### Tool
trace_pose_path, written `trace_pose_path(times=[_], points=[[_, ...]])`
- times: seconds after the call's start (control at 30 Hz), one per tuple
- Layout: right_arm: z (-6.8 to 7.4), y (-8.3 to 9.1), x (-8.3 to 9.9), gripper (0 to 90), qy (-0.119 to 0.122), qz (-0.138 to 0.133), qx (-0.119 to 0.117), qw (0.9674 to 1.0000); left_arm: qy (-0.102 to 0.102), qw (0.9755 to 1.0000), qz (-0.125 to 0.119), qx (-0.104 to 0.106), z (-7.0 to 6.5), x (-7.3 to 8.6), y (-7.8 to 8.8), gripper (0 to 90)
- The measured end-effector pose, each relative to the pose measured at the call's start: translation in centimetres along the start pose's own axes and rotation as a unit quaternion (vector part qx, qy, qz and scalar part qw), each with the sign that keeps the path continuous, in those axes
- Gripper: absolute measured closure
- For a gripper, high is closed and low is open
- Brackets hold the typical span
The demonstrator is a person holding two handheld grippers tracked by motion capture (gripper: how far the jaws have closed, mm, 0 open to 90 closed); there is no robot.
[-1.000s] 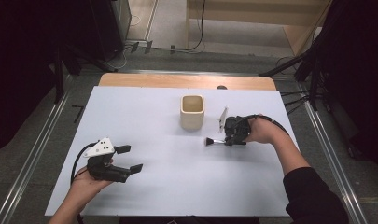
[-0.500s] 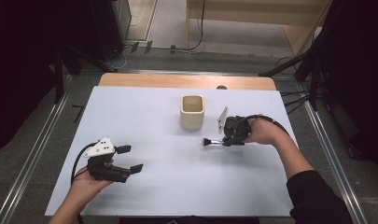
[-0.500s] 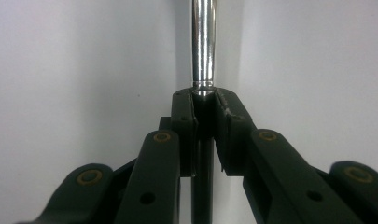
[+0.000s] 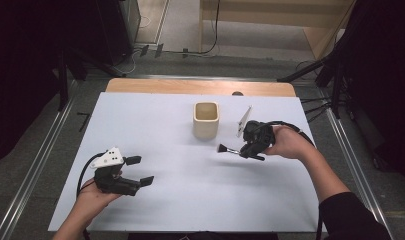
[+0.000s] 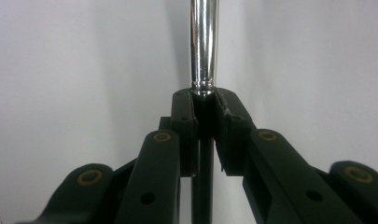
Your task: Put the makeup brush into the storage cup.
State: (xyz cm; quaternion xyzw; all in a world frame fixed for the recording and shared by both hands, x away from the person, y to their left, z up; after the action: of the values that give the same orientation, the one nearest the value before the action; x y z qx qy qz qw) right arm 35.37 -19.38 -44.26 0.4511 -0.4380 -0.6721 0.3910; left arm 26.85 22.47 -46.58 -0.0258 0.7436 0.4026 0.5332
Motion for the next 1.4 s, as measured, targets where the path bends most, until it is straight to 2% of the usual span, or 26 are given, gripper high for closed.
trace_pose_path(times=[0.07,0.17,0.2,0.23,0.27,0.33,0.43,0.6,0.67,0.7,0.73,0.77,0.9,0.93,1.07,1.1,1.13,1.2,1.27,1.33,1.37,1.4], points=[[0.4,0.0,0.1,80.7,0.001,-0.009,0.000,1.0000,-0.001,1.0000,0.000,-0.001,0.0,0.0,0.0,14.0],[0.9,-0.1,0.1,80.7,-0.013,-0.017,-0.003,0.9998,-0.001,1.0000,0.000,0.000,0.0,0.0,-0.1,14.0],[1.2,0.0,0.2,80.7,-0.029,-0.019,-0.005,0.9994,-0.001,1.0000,0.000,0.000,0.0,0.0,-0.1,14.1],[1.2,0.0,0.2,80.7,-0.029,-0.019,-0.005,0.9994,-0.001,1.0000,0.000,0.000,0.0,0.0,-0.1,14.1],[1.5,0.0,0.4,80.7,-0.039,-0.039,-0.009,0.9984,0.000,1.0000,0.000,0.001,0.0,0.0,0.0,14.1],[1.6,0.1,0.4,80.7,-0.044,-0.044,-0.011,0.9980,0.002,1.0000,-0.001,0.001,0.0,0.0,0.0,14.1],[2.1,0.0,0.8,80.7,-0.064,-0.069,-0.016,0.9954,0.002,1.0000,0.000,0.001,0.0,0.0,-0.1,14.1],[2.8,-0.3,1.3,80.7,-0.079,-0.089,-0.016,0.9928,0.004,1.0000,0.002,0.002,0.0,0.0,-0.2,14.1],[3.3,-0.5,1.5,80.7,-0.096,-0.103,-0.011,0.9900,0.005,1.0000,0.003,0.002,0.0,0.0,-0.2,14.1],[3.3,-0.5,1.5,80.7,-0.096,-0.103,-0.011,0.9900,0.005,1.0000,0.003,0.002,0.0,0.0,-0.2,14.0],[3.5,-0.7,1.7,80.7,-0.111,-0.113,-0.015,0.9872,0.005,1.0000,0.003,0.002,0.0,0.0,-0.2,14.1],[3.5,-0.7,1.7,80.7,-0.111,-0.113,-0.015,0.9872,0.006,1.0000,0.002,0.003,0.0,0.0,-0.2,14.1],[4.0,-1.2,1.9,80.7,-0.138,-0.147,-0.020,0.9793,0.008,1.0000,0.001,0.004,0.0,0.0,-0.2,14.1],[4.1,-1.5,2.2,80.7,-0.150,-0.169,-0.027,0.9739,0.010,0.9999,0.002,0.004,0.1,0.0,-0.2,14.1],[4.1,-1.7,2.4,80.7,-0.161,-0.173,-0.023,0.9714,0.024,0.9997,0.006,0.006,0.2,-0.1,-0.3,14.1],[4.1,-1.9,2.6,80.7,-0.177,-0.185,-0.022,0.9664,0.025,0.9996,0.007,0.006,0.2,-0.1,-0.3,14.2],[4.1,-1.9,2.6,80.7,-0.177,-0.185,-0.022,0.9664,0.026,0.9996,0.008,0.006,0.2,-0.1,-0.3,14.2],[4.2,-2.3,3.0,80.7,-0.190,-0.194,-0.021,0.9623,0.027,0.9996,0.011,0.006,0.1,-0.1,-0.3,14.2],[4.2,-2.4,3.1,80.7,-0.191,-0.196,-0.023,0.9616,0.031,0.9994,0.010,0.008,0.1,-0.2,-0.3,14.2],[4.3,-2.6,3.4,80.7,-0.207,-0.210,-0.030,0.9551,0.040,0.9990,0.011,0.015,0.2,-0.3,-0.4,14.4],[4.3,-2.6,3.4,80.7,-0.207,-0.210,-0.030,0.9551,0.039,0.9990,0.011,0.016,0.2,-0.3,-0.4,14.4],[4.4,-2.7,3.4,80.7,-0.211,-0.213,-0.028,0.9534,0.041,0.9990,0.011,0.016,0.1,-0.4,-0.5,14.5]])
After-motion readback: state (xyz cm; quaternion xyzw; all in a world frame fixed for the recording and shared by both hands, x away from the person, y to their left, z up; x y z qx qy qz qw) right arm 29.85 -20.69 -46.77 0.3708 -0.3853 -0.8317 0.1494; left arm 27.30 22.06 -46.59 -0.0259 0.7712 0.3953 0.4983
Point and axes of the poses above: each handheld gripper's, and its own axes: y roughly backward along the jaws, x roughly out of its underside, z roughly to its left, the point moved 1 cm from there along -y, roughly forward along the jaws, and after that the axes turned 7 degrees about -x, right-handed, at the moved point
